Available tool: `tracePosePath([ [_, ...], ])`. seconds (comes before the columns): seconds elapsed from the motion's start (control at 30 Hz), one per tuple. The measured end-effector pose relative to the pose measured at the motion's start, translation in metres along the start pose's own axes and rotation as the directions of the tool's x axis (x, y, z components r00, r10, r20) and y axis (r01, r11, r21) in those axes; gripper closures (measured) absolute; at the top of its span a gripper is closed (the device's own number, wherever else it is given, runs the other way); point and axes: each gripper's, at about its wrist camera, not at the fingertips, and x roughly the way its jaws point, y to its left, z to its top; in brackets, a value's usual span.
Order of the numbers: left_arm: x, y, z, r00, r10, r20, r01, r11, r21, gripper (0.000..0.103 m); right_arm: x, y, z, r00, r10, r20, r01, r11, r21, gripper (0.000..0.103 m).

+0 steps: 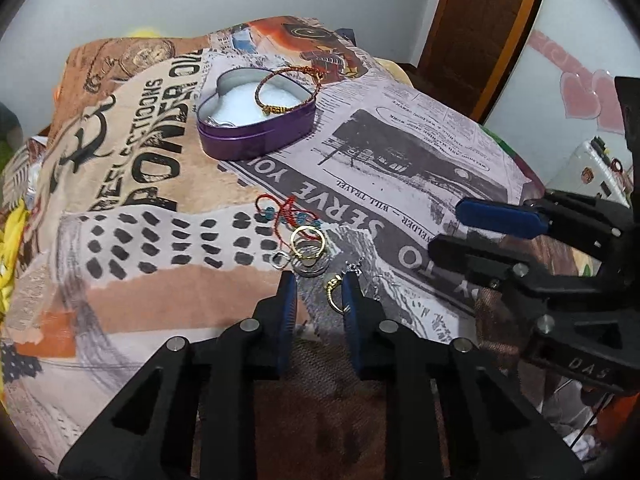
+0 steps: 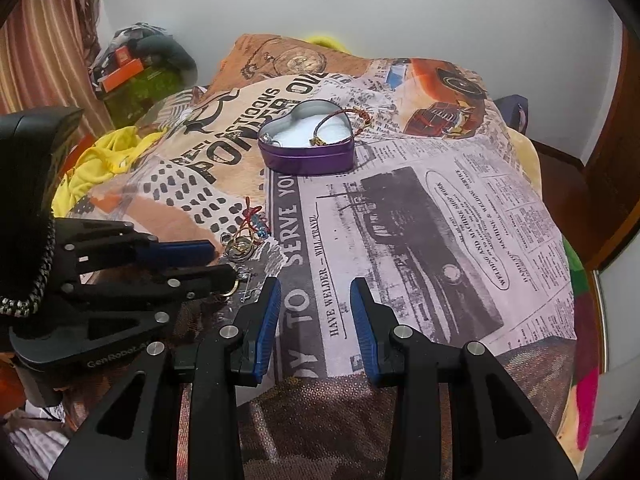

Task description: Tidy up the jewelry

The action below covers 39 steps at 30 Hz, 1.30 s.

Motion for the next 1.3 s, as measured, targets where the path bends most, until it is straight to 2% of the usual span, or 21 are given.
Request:
tracePosePath([
  [0.03, 0.001, -0.001, 0.001, 1.000, -0.001, -0.001, 0.001, 1.000, 0.001, 0.092, 0.001, 0.000, -0.001, 1.000, 0.004, -0.001, -0.004, 1.000, 0.000, 0.070],
  [0.13, 0.002, -0.001, 0.001, 1.000, -0.012, -0.002, 0.012, 1.000, -0.002, 0.097, 0.004, 0.002, -0.001, 1.000, 0.015, -0.008, -0.015, 1.000, -0.002, 0.070],
  [0.37, -0.011, 0.006, -0.001, 1.000, -0.008, 0.029, 0.009, 0.999, -0.036, 0.097, 0.011, 0.006, 0.001, 0.999, 0.047, -0.022, -0.047, 0.999, -0.003, 0.070],
  [0.6, -0.038, 0.014, 0.001, 0.993, 0.051, 0.111, -0.047, 0.998, -0.043, 0.097, 0.025, 0.020, 0.006, 0.994, 0.093, -0.056, -0.095, 0.995, -0.033, 0.070],
  [0.8, -0.054, 0.026, 0.004, 0.985, 0.070, 0.159, -0.059, 0.996, -0.072, 0.097, 0.037, 0.028, 0.010, 0.992, 0.106, -0.072, -0.110, 0.992, -0.055, 0.071],
  [0.93, -0.058, 0.032, 0.003, 0.983, 0.074, 0.169, -0.059, 0.994, -0.092, 0.097, 0.041, 0.033, 0.009, 0.991, 0.102, -0.085, -0.110, 0.990, -0.085, 0.093],
  [1.3, -0.074, 0.031, 0.004, 0.976, 0.088, 0.197, -0.069, 0.992, -0.101, 0.097, 0.030, 0.035, 0.009, 0.993, 0.096, -0.063, -0.101, 0.991, -0.087, 0.094],
])
